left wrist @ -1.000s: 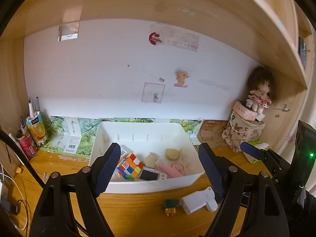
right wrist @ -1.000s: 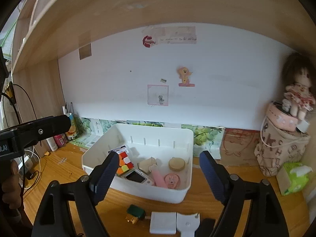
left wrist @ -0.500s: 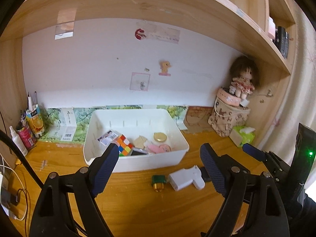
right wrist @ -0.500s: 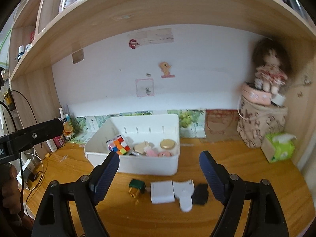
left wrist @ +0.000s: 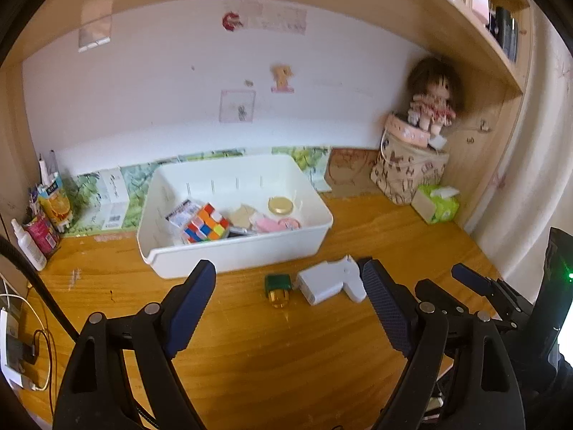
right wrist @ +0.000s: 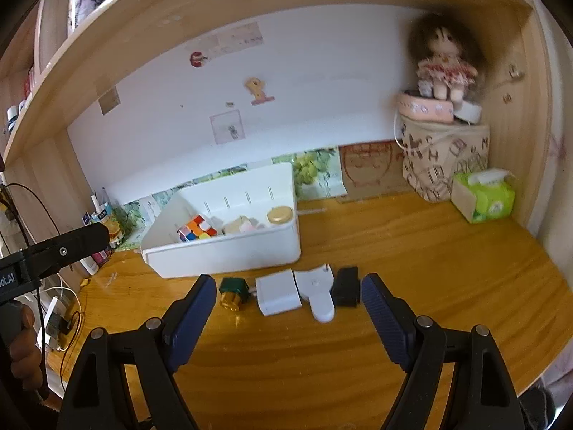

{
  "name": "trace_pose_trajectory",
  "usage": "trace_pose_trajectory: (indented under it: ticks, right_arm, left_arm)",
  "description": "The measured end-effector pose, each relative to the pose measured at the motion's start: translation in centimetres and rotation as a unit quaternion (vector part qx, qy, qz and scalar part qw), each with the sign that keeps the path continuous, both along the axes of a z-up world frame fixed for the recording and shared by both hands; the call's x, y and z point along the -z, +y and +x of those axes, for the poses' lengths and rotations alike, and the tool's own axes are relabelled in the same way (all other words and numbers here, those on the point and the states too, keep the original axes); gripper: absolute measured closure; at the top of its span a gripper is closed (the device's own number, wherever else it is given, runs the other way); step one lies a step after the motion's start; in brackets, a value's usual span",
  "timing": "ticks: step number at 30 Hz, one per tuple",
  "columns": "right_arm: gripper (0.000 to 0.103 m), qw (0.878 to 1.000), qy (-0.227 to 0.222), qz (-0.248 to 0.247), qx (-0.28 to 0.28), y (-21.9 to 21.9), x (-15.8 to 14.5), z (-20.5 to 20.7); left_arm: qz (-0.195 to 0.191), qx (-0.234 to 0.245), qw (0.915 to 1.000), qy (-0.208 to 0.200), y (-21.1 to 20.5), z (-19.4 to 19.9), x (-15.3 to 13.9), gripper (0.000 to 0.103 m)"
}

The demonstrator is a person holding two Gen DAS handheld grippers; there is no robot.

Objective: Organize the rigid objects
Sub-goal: 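Withdraw both tools from the basket toward the remaining desk items, then lower the left tool to the green-capped bottle while the right tool approaches the black plug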

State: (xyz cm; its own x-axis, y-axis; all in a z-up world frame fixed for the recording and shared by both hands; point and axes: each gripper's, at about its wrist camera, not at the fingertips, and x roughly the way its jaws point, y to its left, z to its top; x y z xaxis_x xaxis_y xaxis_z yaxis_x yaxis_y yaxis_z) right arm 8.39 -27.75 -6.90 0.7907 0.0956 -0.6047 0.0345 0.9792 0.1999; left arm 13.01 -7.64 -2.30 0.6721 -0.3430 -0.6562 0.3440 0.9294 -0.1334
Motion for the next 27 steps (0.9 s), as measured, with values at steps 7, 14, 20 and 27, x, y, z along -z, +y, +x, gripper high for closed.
trace_pose_trajectory:
  ticks: [7,14,20,27]
  right_arm:
    - [0.019,0.999,0.049,0.014,0.007,-0.7,2.9,0.2]
    - [0.019,0.996,0.093,0.007,-0.002,-0.8,5.9,1.0]
    - [0.019,0.992,0.127,0.015,0.003,-1.5,8.0,2.2]
    - [0.019,0.989,0.147,0.023,0.021,-3.0,9.8,4.4]
  left_arm:
    - [0.045,0.015,0.9966,0.067,-2.1,1.9,2.9,0.016]
    - [0.088,0.019,0.9872,0.132,-3.3,4.2,5.8,0.016]
    - [0.119,0.001,0.972,0.202,-3.7,7.1,9.0,0.016]
    - [0.135,-0.007,0.9504,0.28,-4.0,9.7,12.6,0.016]
